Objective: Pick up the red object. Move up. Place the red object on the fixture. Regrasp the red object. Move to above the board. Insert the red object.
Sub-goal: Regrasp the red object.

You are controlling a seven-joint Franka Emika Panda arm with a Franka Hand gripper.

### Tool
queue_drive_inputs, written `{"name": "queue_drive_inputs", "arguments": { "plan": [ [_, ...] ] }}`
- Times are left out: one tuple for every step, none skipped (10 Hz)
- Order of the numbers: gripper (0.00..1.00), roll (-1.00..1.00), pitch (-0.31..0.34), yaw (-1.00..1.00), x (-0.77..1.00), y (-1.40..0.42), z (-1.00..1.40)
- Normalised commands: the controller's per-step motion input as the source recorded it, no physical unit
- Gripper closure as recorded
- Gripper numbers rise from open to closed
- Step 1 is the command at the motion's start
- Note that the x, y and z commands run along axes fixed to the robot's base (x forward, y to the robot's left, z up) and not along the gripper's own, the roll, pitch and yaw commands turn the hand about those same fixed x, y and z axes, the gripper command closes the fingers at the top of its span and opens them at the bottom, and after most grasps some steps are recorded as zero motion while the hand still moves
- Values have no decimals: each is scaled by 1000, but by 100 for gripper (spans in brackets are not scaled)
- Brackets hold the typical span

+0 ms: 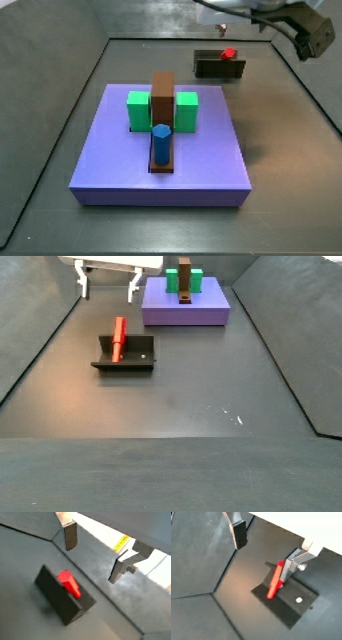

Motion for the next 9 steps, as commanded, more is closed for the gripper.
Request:
{"name": "queue_drive_inputs", "arguments": {
  "plan": [
    [0, 660, 0, 71, 386, -171, -411],
    [0, 343, -29, 111, 140, -51, -540],
    [0, 143, -40, 114, 26, 0, -480],
    [0, 0, 0, 31, 0, 0, -349],
    [0, 0, -11, 0, -26, 71, -286],
    [0, 77, -20, 0, -117, 89, -211],
    [0, 146, -60, 0, -180, 94, -206],
    [0, 146, -46, 0, -80, 34, -189],
    [0, 286, -6, 0, 0, 0, -60]
  ]
}}
